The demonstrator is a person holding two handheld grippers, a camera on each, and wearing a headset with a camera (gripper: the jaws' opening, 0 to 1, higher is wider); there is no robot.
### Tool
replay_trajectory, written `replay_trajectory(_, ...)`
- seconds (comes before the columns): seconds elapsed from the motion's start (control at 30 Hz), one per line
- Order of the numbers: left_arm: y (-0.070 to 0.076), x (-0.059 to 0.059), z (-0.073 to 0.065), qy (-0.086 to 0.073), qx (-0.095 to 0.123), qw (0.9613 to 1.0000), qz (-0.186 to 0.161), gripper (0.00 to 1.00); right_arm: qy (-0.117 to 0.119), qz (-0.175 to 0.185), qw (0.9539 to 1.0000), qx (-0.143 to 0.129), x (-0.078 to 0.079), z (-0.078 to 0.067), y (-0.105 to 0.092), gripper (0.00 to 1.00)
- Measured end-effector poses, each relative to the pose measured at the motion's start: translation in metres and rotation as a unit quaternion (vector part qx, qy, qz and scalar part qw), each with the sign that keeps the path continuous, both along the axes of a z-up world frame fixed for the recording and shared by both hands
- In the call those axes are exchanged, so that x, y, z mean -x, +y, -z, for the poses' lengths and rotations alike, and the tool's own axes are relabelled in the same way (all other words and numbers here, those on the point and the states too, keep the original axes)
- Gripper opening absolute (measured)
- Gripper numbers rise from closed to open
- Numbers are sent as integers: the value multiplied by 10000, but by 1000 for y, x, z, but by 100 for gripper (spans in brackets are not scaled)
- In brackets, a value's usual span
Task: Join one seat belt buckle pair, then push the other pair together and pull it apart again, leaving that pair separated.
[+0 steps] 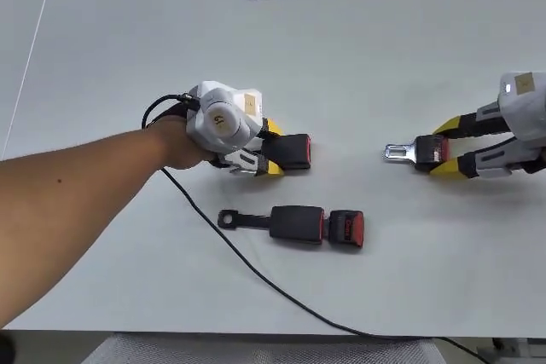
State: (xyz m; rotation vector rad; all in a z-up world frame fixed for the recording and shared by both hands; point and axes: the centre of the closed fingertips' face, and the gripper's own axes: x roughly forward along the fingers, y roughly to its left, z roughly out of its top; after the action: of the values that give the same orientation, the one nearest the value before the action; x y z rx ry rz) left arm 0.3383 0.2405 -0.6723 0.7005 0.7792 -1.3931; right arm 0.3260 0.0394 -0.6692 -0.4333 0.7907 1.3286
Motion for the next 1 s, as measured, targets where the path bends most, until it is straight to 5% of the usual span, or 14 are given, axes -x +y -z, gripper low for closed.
replay_trajectory(1.0,-2,2,-1,6,-35,10000,-18,35,2,72,9999,120,-2,1,-18,35)
